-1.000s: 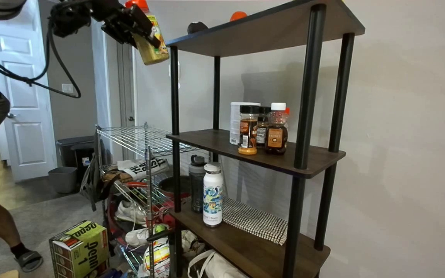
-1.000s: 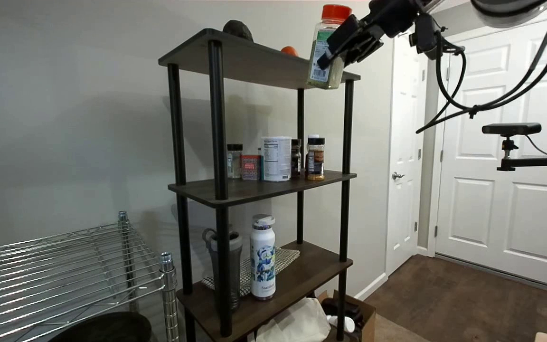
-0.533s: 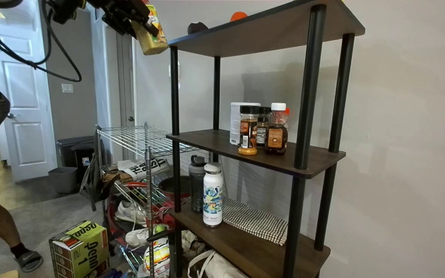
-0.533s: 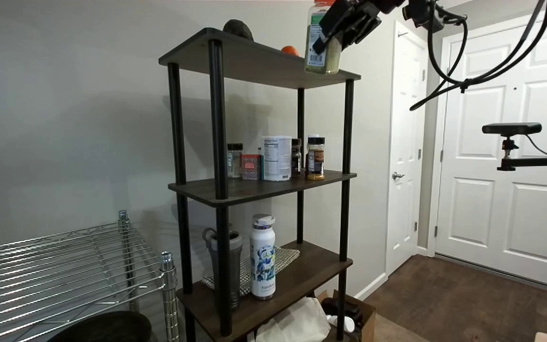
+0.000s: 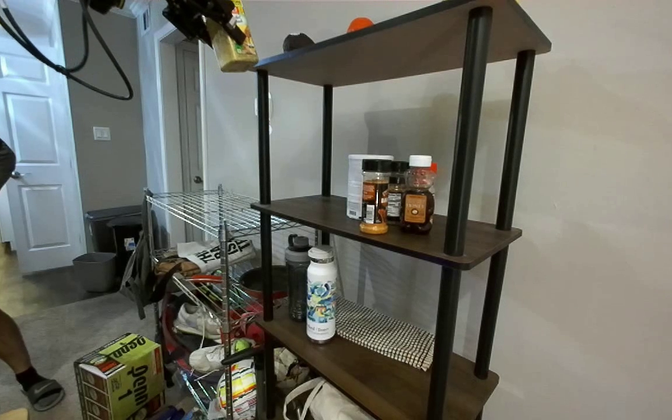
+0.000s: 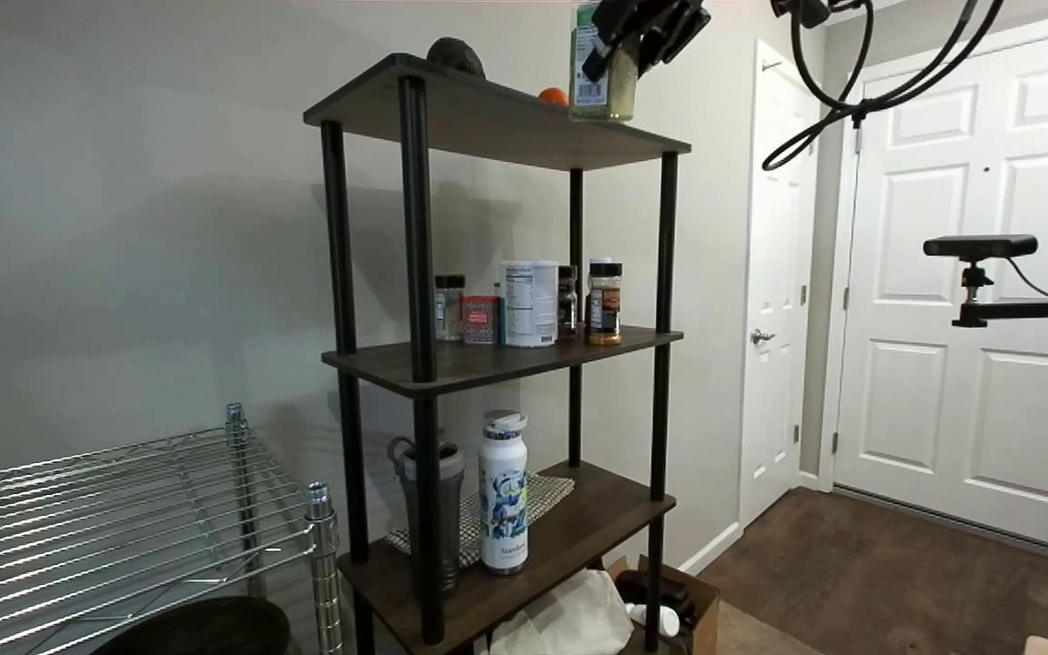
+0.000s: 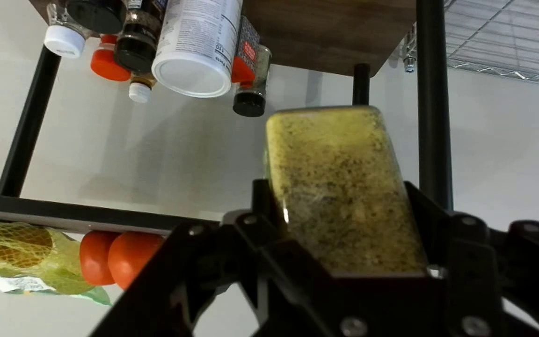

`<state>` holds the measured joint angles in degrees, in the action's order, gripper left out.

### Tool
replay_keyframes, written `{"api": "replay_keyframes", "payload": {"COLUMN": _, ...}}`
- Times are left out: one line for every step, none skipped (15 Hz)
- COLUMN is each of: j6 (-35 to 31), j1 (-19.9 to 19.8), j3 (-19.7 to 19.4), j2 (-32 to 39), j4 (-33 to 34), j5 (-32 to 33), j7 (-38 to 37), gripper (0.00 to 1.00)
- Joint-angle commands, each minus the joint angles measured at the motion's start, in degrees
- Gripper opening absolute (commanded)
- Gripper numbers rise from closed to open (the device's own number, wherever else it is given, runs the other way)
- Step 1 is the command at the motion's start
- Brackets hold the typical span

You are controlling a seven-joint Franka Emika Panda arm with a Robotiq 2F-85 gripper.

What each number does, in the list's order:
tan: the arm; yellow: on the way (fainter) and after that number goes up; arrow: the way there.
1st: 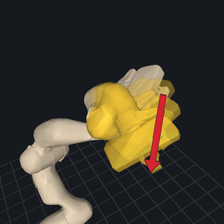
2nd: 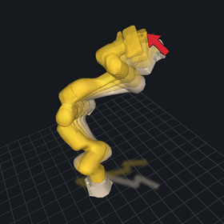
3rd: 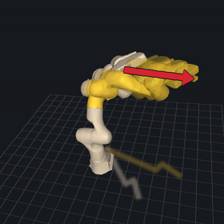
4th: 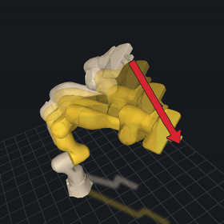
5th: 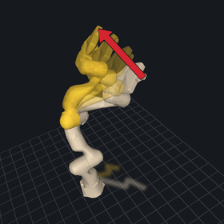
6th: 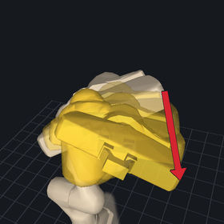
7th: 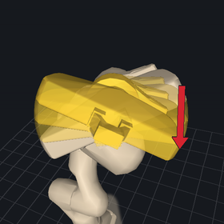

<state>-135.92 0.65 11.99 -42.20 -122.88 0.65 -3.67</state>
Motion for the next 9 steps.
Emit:
{"api": "replay_keyframes", "payload": {"j6": 3.82, "j1": 1.60, "j3": 0.49, "j2": 3.63, "j4": 5.96, "j5": 0.06, "j7": -2.35, "gripper": 0.42}}
{"api": "replay_keyframes", "payload": {"j6": 4.37, "j1": 1.81, "j3": 0.38, "j2": 4.45, "j4": 7.03, "j5": 0.10, "j7": -2.43, "gripper": 0.42}}
{"api": "replay_keyframes", "payload": {"j6": 4.79, "j1": 2.07, "j3": 0.35, "j2": 4.79, "j4": 7.64, "j5": 0.14, "j7": -2.66, "gripper": 0.42}}
{"api": "replay_keyframes", "payload": {"j6": 5.24, "j1": 2.23, "j3": 0.27, "j2": 5.11, "j4": 8.31, "j5": 0.16, "j7": -2.78, "gripper": 0.42}}
{"api": "replay_keyframes", "payload": {"j6": 5.25, "j1": 2.33, "j3": 0.00, "j2": 5.58, "j4": 8.86, "j5": 0.17, "j7": -2.69, "gripper": 0.42}}
{"api": "replay_keyframes", "payload": {"j6": 5.33, "j1": 2.41, "j3": -0.21, "j2": 5.82, "j4": 9.23, "j5": 0.20, "j7": -2.60, "gripper": 0.42}}
{"api": "replay_keyframes", "payload": {"j6": 5.30, "j1": 2.40, "j3": -0.34, "j2": 6.08, "j4": 9.58, "j5": 0.19, "j7": -2.66, "gripper": 0.42}}
{"api": "replay_keyframes", "payload": {"j6": 5.15, "j1": 2.43, "j3": -0.59, "j2": 6.20, "j4": 9.67, "j5": 0.10, "j7": -2.63, "gripper": 0.42}}
{"api": "replay_keyframes", "payload": {"j6": 4.95, "j1": 2.53, "j3": -0.84, "j2": 6.31, "j4": 9.60, "j5": 0.02, "j7": -2.50, "gripper": 0.42}}
